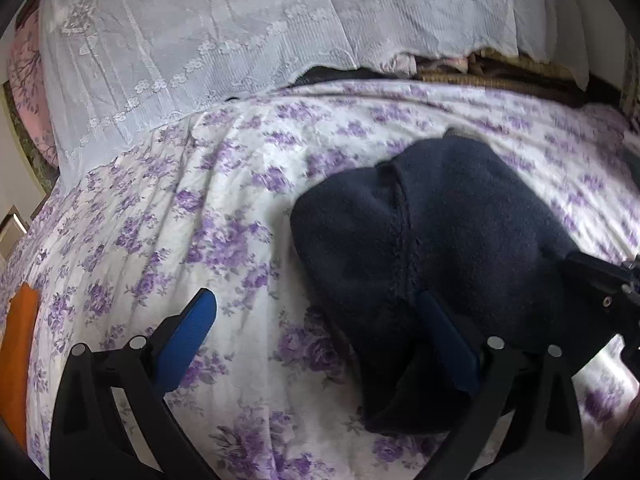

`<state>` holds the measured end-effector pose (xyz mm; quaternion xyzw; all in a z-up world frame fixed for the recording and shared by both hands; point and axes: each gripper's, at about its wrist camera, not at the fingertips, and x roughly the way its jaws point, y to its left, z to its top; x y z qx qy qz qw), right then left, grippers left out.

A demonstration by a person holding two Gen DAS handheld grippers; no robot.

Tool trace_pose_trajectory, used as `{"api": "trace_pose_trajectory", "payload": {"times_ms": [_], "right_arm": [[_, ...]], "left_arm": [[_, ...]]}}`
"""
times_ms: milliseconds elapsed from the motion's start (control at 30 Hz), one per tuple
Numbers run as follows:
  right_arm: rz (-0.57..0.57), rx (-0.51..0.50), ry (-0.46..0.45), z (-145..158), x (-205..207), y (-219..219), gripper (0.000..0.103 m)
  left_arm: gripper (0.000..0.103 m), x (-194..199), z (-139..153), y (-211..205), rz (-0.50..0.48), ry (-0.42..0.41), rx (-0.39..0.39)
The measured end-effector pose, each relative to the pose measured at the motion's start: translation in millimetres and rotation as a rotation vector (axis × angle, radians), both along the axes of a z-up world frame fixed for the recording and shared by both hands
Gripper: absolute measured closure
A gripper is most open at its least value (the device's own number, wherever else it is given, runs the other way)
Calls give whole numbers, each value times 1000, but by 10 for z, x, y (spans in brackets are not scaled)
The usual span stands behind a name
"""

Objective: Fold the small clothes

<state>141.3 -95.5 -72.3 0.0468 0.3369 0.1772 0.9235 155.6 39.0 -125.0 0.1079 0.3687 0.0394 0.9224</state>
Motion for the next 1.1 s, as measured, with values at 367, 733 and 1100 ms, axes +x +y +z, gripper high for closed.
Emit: {"api": "trace_pose_trajectory", "payload": {"times_ms": [367,733,1100], "right_arm": [[-24,161,-23,104,4,-255,48],[-7,263,75,-54,175,-352,36],[5,437,295,-486,769,-349,24]], "left_arm": [[4,-5,-16,14,-22,11,-30],[4,-19,-1,-6,-68,28,-85],[4,528,-265,292,-155,290,-590]]}}
